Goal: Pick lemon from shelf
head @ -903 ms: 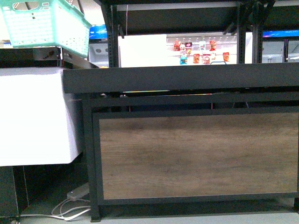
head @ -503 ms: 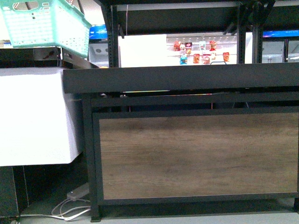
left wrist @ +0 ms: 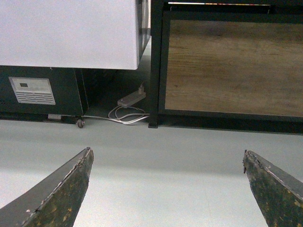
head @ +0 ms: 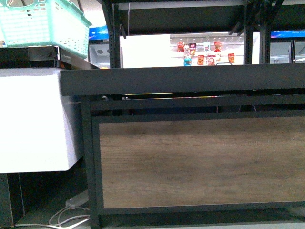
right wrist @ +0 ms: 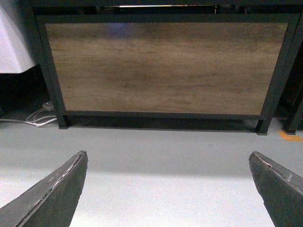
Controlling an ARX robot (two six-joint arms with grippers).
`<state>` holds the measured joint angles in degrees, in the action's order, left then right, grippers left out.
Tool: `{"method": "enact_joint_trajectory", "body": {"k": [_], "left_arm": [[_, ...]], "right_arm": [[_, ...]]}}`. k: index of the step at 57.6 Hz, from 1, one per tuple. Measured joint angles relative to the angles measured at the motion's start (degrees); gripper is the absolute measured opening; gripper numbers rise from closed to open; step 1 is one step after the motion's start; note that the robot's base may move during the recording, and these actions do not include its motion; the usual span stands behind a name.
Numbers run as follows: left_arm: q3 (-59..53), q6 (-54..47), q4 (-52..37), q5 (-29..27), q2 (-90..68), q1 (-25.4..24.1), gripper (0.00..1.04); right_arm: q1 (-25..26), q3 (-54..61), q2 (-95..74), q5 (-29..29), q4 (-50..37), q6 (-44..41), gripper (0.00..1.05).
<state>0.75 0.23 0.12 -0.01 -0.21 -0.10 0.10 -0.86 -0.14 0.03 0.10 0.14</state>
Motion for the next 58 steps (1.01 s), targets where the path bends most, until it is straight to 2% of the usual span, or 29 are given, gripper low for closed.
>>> {"method": "enact_joint_trajectory", "body": {"k": [58], "left_arm": [[0.0,0.02,0.0,0.04,0.0,0.0,0.97]], "right_arm": [[0.0,0.0,0.0,0.13,0.0,0.0,1.02]]}}
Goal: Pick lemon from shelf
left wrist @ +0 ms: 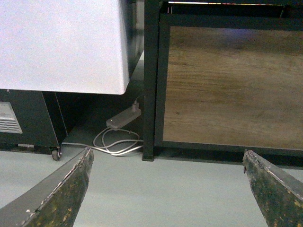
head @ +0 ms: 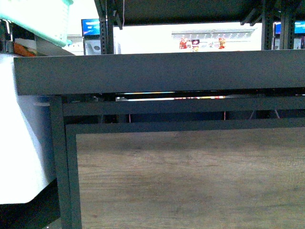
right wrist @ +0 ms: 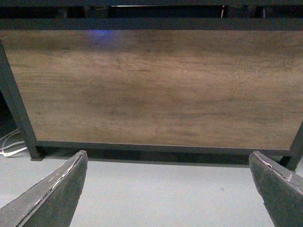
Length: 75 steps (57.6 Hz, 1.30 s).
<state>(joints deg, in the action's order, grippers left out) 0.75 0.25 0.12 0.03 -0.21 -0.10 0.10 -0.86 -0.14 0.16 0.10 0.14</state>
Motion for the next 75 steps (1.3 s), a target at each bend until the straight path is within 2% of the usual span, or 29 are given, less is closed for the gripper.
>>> {"method": "enact_joint_trajectory", "body": {"k": [75], "left_arm": [[0.0,0.0,0.0,-0.04,0.09,0.0,0.97]], "right_arm": [[0.0,0.0,0.02,-0.11,0.0,0.0,1.02]]}}
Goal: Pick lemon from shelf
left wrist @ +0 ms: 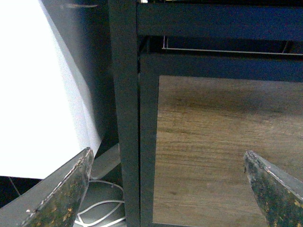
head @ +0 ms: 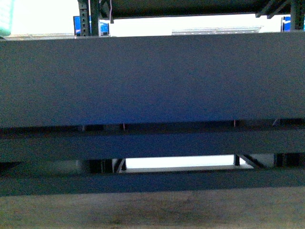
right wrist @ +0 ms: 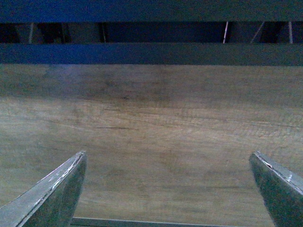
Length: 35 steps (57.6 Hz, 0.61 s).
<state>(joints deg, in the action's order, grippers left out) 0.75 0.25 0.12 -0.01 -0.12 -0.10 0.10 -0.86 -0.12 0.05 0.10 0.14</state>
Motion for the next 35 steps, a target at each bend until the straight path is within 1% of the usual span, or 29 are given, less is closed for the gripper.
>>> {"method": "enact_joint_trajectory", "body": {"k": [35], "left_arm": [[0.0,0.0,0.0,0.0,0.0,0.0,0.97]], "right_arm": [[0.0,0.0,0.0,-0.02,0.0,0.0,1.02]]}}
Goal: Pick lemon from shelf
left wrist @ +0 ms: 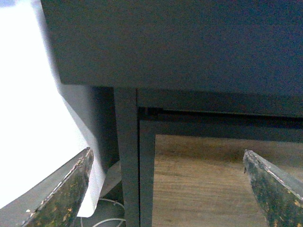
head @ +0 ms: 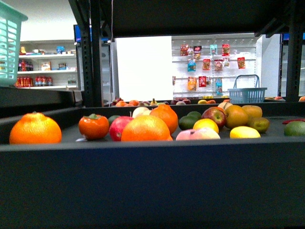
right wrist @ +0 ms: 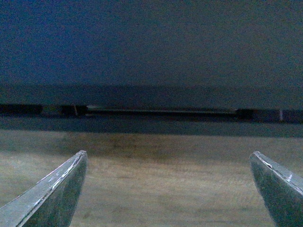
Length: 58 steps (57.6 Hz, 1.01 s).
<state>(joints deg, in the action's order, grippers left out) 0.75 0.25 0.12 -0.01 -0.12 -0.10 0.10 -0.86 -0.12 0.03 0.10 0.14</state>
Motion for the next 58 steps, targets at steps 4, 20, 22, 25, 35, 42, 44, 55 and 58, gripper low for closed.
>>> {"method": "enact_joint_trajectory", "body": {"k": [4,20,22,25,35,42,44,55,58], "left_arm": [[0.0,0.02,0.0,-0.02,0.0,0.0,0.97],[0.0,-0.02,0.0,0.0,0.0,0.0,0.97],[0.0,-0.02,0.0,-0.02,0.0,0.0,0.97],[0.0,-0.02,0.0,0.02,0.0,0.0,0.97],[0.0,-0.02,0.0,0.02,0.0,0.0,0.97],[0.0,-0.02,0.0,-0.02,0.0,0.0,0.97],[0.0,-0.02,0.0,0.0,0.0,0.0,0.97],[0.0,-0.02,0.0,0.02,0.0,0.0,0.97],[0.0,0.0,0.0,0.0,0.0,0.0,0.97]], "right_arm": [[0.0,0.0,0.0,0.11,0.0,0.02,1.02],[0.0,0.0,0.0,0.07,0.0,0.0,1.02],[0.0,0.0,0.0,0.11,0.0,0.0,1.02],[0.0,0.0,0.0,0.11,0.0,0.02,1.02],[0.0,0.0,0.0,0.15,0.02,0.02,1.02],[0.0,0.0,0.0,0.13,0.0,0.0,1.02],[0.0,0.0,0.0,0.13,0.0,0.02,1.02],[0.0,0.0,0.0,0.13,0.0,0.0,1.02],[0.0,0.0,0.0,0.15,0.0,0.02,1.02]]}}
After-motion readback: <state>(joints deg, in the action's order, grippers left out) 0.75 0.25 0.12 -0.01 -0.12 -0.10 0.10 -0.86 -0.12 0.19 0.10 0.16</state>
